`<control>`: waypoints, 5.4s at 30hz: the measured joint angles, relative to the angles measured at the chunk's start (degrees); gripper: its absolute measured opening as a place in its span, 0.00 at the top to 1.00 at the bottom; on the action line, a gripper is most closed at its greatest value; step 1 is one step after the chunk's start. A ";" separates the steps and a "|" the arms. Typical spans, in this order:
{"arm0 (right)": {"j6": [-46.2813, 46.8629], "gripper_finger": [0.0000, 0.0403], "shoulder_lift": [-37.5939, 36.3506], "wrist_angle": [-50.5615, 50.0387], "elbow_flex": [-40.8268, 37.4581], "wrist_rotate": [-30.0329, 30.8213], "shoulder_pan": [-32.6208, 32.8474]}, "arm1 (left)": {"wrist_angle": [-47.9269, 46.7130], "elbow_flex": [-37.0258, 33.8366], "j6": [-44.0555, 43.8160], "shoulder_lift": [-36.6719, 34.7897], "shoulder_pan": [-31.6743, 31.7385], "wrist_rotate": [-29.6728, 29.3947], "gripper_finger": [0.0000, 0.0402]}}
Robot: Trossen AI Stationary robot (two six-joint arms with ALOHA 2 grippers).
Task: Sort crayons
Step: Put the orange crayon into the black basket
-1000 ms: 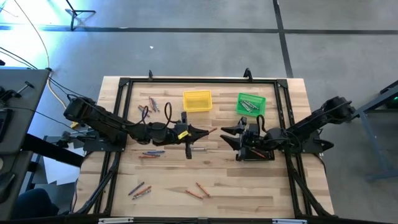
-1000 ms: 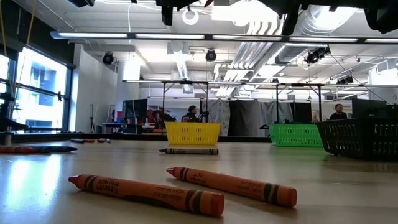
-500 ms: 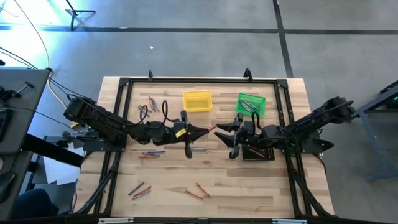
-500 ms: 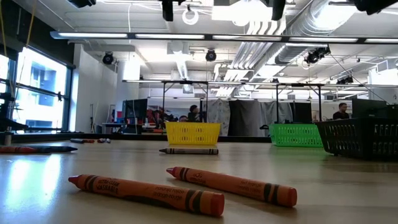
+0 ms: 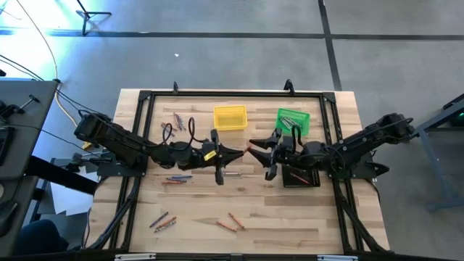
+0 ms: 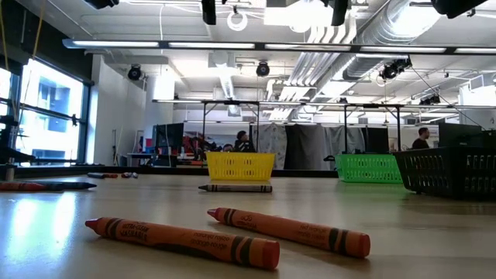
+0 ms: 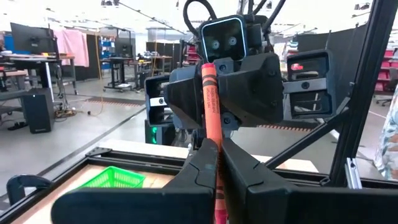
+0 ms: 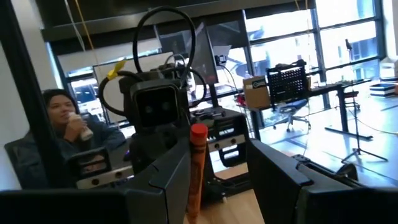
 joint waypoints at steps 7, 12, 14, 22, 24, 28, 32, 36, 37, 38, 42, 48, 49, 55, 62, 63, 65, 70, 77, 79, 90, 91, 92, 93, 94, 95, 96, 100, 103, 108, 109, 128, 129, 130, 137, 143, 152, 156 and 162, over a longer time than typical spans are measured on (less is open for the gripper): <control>2.99 0.63 -0.02 0.20 0.00 -3.82 -2.58 | 0.21 1.61 -0.01 2.71 0.35 0.39 1.00; 4.52 0.63 -0.02 -0.05 0.02 -4.82 -2.93 | -0.31 5.13 3.32 5.16 0.33 0.80 1.00; 4.52 0.64 -0.02 -0.19 0.02 -5.04 -2.81 | -0.35 6.20 3.91 5.75 0.34 0.81 1.00; 5.03 0.81 -0.56 -4.53 0.02 -5.09 -1.06 | -10.94 6.67 4.44 4.68 0.08 -1.99 1.00; 6.74 0.87 -1.06 -9.04 0.02 -5.06 -0.20 | -17.56 6.64 3.04 4.57 -0.21 -2.91 1.00; 12.01 0.93 -3.96 -19.45 0.02 -4.94 0.31 | -32.88 6.62 -1.23 4.55 0.50 -3.05 1.00; 16.25 0.93 -7.10 -29.90 0.02 -5.07 -0.55 | -46.11 6.60 -3.50 4.55 2.42 -6.48 1.00; 22.46 0.86 -9.34 -40.28 0.02 -5.13 -1.86 | -54.91 6.58 -3.58 4.56 4.30 -9.34 0.96; 23.93 0.83 -9.81 -42.51 0.02 -5.52 -2.14 | -56.68 6.58 -3.55 4.57 4.61 -9.61 0.95; 25.35 0.81 -10.20 -43.98 0.02 -6.33 -2.42 | -58.19 6.58 -3.23 4.57 4.83 -9.95 0.93; 30.32 0.72 -11.28 -46.48 0.02 -10.24 -3.12 | -62.61 6.58 -0.99 5.31 5.11 -12.58 0.86; 37.12 0.66 -11.41 -61.74 3.84 -11.50 -3.15 | -69.91 9.94 -0.49 10.16 4.25 -15.91 0.77; 38.21 0.66 -11.39 -67.02 5.64 -10.70 -3.15 | -71.53 11.21 -0.51 11.47 4.10 -16.57 0.76; 42.31 0.66 -9.63 -91.66 16.02 -7.13 -3.17 | -79.31 19.21 0.46 19.09 3.28 -18.50 0.74; 47.43 0.66 -5.33 -105.43 21.09 -9.67 -5.11 | -83.31 24.03 -1.50 23.05 3.21 -18.89 0.75; 47.92 0.66 -4.58 -105.74 21.09 -11.13 -5.70 | -83.45 24.07 -2.81 22.96 3.21 -18.70 0.75; 48.48 0.66 -3.09 -106.58 21.00 -14.31 -7.20 | -83.30 24.19 -6.59 22.92 3.09 -17.08 0.75; 46.70 0.66 1.25 -105.92 20.98 -18.94 -10.76 | -84.82 24.14 -13.34 22.29 1.60 -14.67 0.75; 45.62 0.66 4.64 -107.62 20.98 -20.07 -16.31 | -84.86 24.09 -13.97 22.34 -1.56 -14.49 0.75; 45.60 0.66 6.00 -107.80 20.98 -20.16 -18.79 | -84.70 24.09 -14.19 22.34 -2.30 -14.48 0.75; 40.11 0.66 15.45 -108.41 20.96 -27.77 -29.38 | -85.71 24.09 -14.69 22.34 -4.46 -14.51 0.75; 39.42 0.66 16.25 -108.41 20.96 -28.51 -29.99 | -85.98 24.09 -14.69 22.34 -4.46 -14.51 0.75; 39.11 0.66 17.11 -108.37 20.96 -29.39 -30.56 | -86.29 24.09 -14.69 22.34 -4.46 -14.51 0.75; 39.00 0.66 17.89 -108.40 20.96 -30.30 -31.02 | -86.55 24.09 -14.69 22.34 -4.46 -14.51 0.75; 38.65 0.66 18.74 -108.36 20.96 -31.08 -31.38 | -86.70 24.09 -14.69 22.34 -4.46 -14.51 0.75; 37.98 0.66 19.55 -108.36 20.96 -31.87 -31.65 | -86.73 24.09 -14.69 22.34 -4.46 -14.52 0.75; 37.66 0.66 20.33 -108.41 20.96 -32.67 -31.77 | -86.79 24.09 -14.67 22.34 -4.46 -14.53 0.75; 36.49 0.66 22.80 -107.92 20.96 -33.65 -31.79 | -87.47 24.09 -14.67 22.34 -4.44 -14.58 0.75; 35.85 0.66 24.22 -106.91 20.96 -35.22 -31.80 | -87.73 24.09 -14.62 22.34 -4.44 -14.59 0.75; 35.07 0.66 26.47 -104.45 21.02 -38.59 -31.82 | -88.19 24.09 -14.61 22.34 -4.44 -14.60 0.75; 34.94 0.66 26.77 -104.38 21.13 -39.02 -31.88 | -88.46 24.09 -14.62 22.34 -4.44 -14.60 0.75; 31.07 0.96 27.57 -104.17 21.46 -39.94 -31.65 | -91.22 24.09 -14.80 22.34 -4.37 -16.31 0.75; 30.21 0.97 27.67 -104.37 21.96 -40.39 -31.64 | -91.23 24.09 -15.00 22.34 -4.37 -16.31 0.75; 29.45 0.98 27.78 -104.73 22.57 -40.55 -31.56 | -91.31 24.09 -15.16 22.34 -4.37 -16.31 0.75; 25.47 0.99 24.75 -105.72 30.74 -38.81 -29.35 | -92.50 24.09 -18.04 22.34 -4.22 -16.08 0.75; 27.30 0.99 16.78 -118.46 38.18 -31.72 -23.74 | -93.08 24.07 -20.76 22.34 -4.22 -16.05 0.75; 50.25 0.99 1.45 -129.25 36.00 -22.20 -6.85 | -92.92 23.69 -23.88 22.34 -4.22 -16.13 0.75; 59.44 0.99 -1.86 -129.35 28.75 -18.51 0.37 | -92.68 23.69 -25.15 22.34 -4.22 -16.15 0.75; 64.85 0.99 -3.61 -124.69 17.34 -16.55 4.49 | -92.54 23.69 -26.78 22.34 -4.22 -15.27 0.75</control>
